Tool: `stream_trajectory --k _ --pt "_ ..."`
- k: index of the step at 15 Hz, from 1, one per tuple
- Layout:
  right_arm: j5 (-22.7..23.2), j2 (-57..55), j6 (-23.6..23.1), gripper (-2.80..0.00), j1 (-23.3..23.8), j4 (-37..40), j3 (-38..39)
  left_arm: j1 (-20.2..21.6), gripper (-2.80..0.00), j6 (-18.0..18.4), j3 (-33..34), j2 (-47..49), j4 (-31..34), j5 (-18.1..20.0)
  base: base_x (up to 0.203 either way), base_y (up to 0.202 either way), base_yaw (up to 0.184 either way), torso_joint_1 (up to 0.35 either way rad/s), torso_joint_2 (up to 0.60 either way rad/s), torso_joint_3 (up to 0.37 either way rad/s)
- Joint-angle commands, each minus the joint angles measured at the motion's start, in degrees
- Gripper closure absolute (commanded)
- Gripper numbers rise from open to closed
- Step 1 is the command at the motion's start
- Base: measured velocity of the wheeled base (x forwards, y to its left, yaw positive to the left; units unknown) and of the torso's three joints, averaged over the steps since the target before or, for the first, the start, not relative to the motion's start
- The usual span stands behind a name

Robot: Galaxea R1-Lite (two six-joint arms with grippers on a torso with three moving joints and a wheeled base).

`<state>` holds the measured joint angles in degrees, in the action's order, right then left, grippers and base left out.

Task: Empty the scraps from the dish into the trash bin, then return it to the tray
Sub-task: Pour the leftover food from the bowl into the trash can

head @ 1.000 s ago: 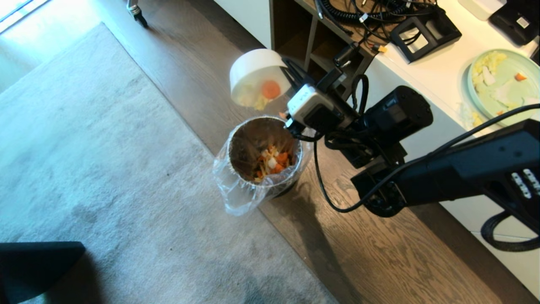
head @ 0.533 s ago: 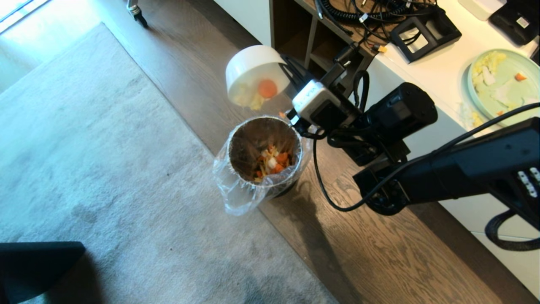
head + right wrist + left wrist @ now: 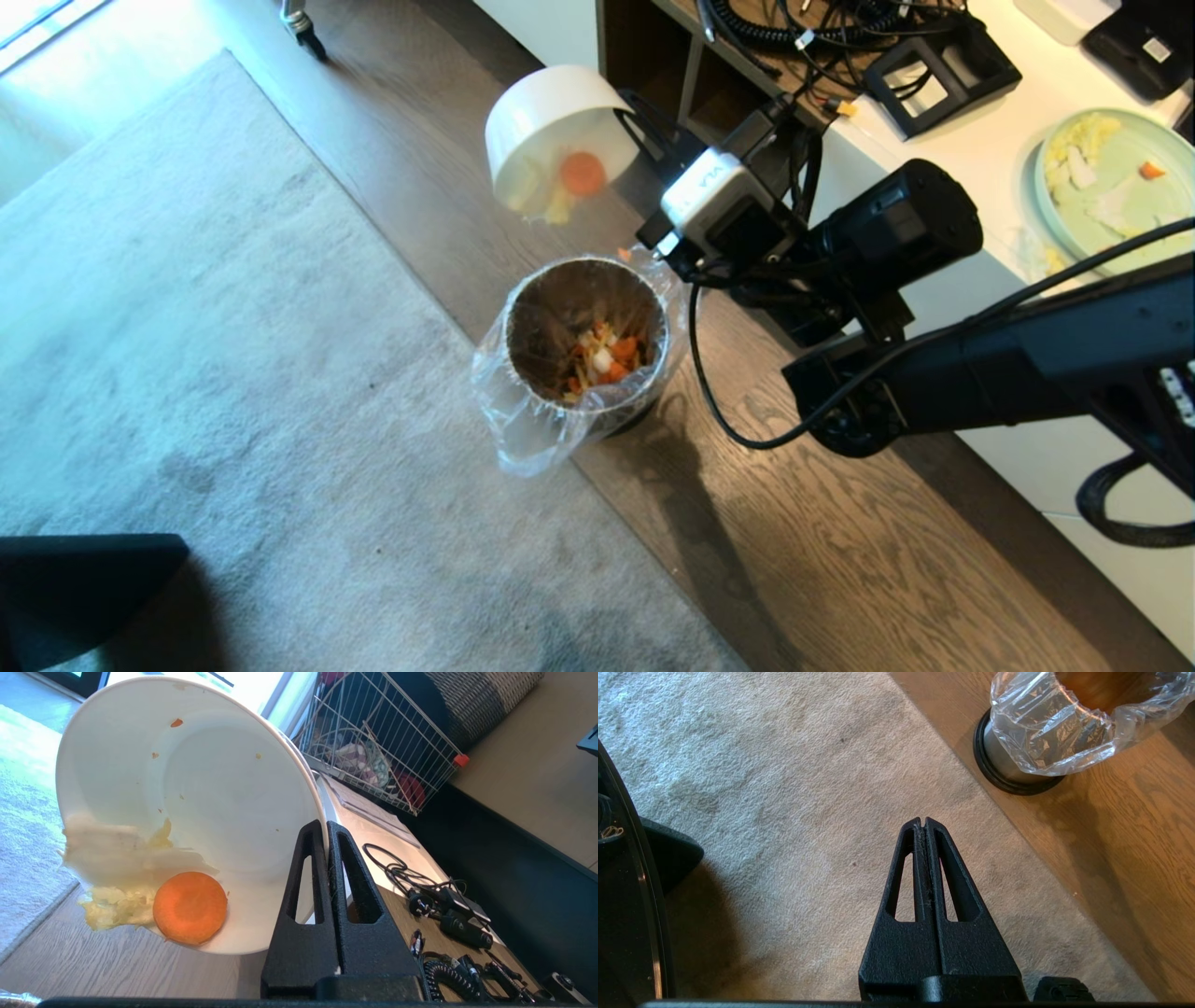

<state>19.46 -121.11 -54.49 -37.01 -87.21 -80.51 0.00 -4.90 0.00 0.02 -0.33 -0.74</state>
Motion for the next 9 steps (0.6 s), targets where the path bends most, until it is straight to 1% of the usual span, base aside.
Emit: stream_trajectory --k 1,2,4,5,9 --pt "0.4 -0.1 0.1 0.0 0.0 -2.6 -1.4 0.0 0.0 0.0 0.0 0.0 0.0 0.0 0.0 0.0 0.0 0.0 0.0 0.0" --pt "0.6 -0.2 0.8 0.0 0.0 -2.6 -2.3 0.0 0.0 0.0 0.0 0.0 0.0 0.0 0.0 0.0 0.0 0.0 0.0 0.0" --pt "3.6 -0.3 1.4 0.0 0.2 -2.6 -2.8 0.0 0.0 0.0 0.0 0.0 0.0 0.0 0.0 0.0 0.0 0.0 0.0 0.0" --pt "4.1 -0.5 2.0 0.0 0.3 -2.6 -3.5 0.0 0.0 -0.1 0.0 0.0 0.0 0.0 0.0 0.0 0.0 0.0 0.0 0.0" --pt "4.3 -1.1 2.3 0.0 0.6 -2.6 -4.6 0.0 0.0 0.0 0.0 0.0 0.0 0.0 0.0 0.0 0.0 0.0 0.0 0.0"
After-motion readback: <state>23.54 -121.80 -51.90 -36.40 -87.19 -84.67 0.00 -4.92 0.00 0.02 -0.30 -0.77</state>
